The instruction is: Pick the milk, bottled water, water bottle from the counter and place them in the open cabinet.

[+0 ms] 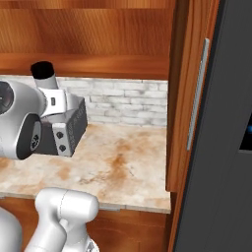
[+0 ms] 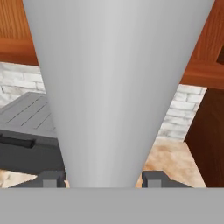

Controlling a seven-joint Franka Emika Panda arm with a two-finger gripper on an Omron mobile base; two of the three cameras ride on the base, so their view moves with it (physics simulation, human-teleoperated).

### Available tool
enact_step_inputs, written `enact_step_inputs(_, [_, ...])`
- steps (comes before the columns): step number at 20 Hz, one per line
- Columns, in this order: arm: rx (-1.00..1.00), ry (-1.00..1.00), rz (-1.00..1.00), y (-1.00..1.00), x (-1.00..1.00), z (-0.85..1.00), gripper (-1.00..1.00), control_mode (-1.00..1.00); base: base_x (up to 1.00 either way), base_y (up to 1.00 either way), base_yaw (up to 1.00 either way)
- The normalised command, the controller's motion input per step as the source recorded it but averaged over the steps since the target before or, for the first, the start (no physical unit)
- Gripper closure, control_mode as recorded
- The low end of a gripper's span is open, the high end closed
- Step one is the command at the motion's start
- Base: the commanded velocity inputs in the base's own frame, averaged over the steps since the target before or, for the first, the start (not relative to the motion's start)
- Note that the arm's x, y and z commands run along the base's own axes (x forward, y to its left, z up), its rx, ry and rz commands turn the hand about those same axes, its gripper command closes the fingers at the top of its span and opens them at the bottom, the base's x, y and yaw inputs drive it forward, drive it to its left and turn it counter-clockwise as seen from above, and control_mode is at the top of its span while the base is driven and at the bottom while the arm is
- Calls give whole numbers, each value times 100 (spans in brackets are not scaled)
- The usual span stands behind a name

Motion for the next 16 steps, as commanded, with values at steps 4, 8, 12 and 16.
enact_step_inputs(4, [0,2,0,0,0,36,100,-100,0,0,0])
enact_step_inputs(8, [-3,-7,0,0,0,19,100,-100,0,0,0])
enact_step_inputs(12, [0,-10,0,0,1,18,100,-100,0,0,0])
enact_step_inputs(16, [0,0,-3,-9,20,17,100,-100,0,0,0])
